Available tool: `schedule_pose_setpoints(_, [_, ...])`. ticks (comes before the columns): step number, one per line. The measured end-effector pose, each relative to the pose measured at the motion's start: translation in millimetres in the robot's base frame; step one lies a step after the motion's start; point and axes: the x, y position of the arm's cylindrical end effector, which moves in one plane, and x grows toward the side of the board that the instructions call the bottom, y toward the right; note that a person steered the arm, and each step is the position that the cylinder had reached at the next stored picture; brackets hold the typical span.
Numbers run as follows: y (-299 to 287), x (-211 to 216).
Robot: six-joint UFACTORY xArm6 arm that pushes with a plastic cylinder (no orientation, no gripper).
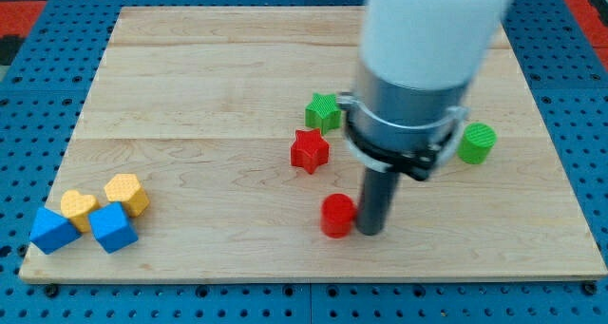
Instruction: Push the yellow hexagon closer to the red circle
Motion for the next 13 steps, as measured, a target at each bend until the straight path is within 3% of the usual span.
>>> schedule_pose_setpoints(1, [-38, -10])
schedule_pose_setpoints(2, [-30, -37])
schedule_pose_setpoints(3, [-97, -83])
schedule_pose_setpoints(4, [-208, -107])
schedule_pose_setpoints(5, [-296, -100])
schedule_pose_setpoints(6, [-353, -64])
schedule_pose_setpoints(7, [-348, -36])
schedule_pose_setpoints(8, [-313, 26])
schedule_pose_setpoints(9, [-296, 26])
schedule_pose_setpoints(10, [-317, -16])
schedule_pose_setpoints(11, [-302, -31])
schedule_pose_setpoints(13, [-205, -17])
